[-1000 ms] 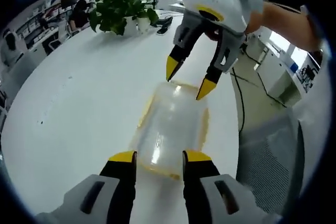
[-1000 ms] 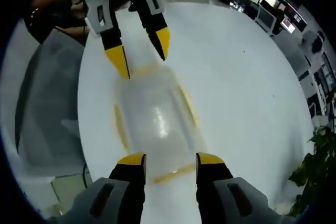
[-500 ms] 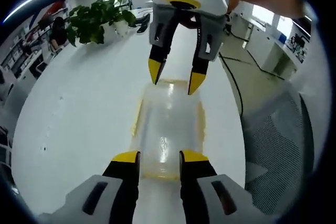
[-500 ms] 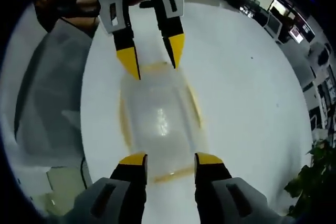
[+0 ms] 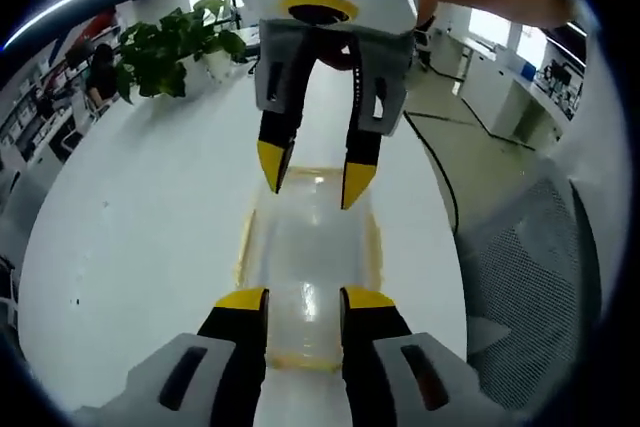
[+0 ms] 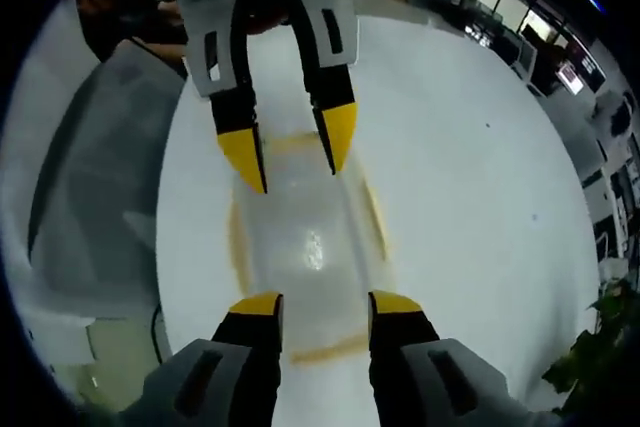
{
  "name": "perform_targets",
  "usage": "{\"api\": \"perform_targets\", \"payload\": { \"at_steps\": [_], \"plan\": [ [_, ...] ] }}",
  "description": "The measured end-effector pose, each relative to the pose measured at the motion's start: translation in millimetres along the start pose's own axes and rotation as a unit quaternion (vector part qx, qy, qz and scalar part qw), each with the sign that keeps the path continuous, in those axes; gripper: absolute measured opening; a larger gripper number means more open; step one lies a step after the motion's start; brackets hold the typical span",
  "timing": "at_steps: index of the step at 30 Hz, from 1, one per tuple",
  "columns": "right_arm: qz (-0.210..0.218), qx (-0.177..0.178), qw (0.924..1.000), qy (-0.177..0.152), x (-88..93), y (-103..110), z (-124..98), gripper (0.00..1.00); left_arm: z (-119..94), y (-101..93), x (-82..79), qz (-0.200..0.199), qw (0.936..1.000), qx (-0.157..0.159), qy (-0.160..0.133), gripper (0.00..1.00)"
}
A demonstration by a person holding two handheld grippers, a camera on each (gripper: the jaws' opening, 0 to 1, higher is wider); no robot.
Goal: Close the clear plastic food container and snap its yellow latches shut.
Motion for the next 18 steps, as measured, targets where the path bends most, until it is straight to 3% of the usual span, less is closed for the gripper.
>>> {"api": "perform_targets", "payload": {
  "at_steps": [1,4,18],
  "plan": [
    [0.001,-0.003,1.0,0.0,-1.2,-1,2,0.32,1,-0.7,-1.5,-0.014,0.9999,0.005,-0.001,0.27],
    [-0.003,-0.008,1.0,-0.003,-4.4,-2,5,0.32,5,0.2,-2.7,0.005,1.0,-0.004,0.002,0.27],
    [-0.031,-0.019,0.9993,-0.007,-15.9,-4,12,0.32,16,-11.9,-9.0,0.012,0.9999,0.008,0.003,0.28]
  ]
}}
Point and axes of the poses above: the point that each gripper's makers call its tool centre point, and the gripper's own axes: z roughly forward along the fingers, y roughly to its left, x roughly out of its underside, the point moved 6 cm from there along -z, roughly backward along the fingers, and after that the axes turned 15 degrees about -x, right-handed, at the moved point
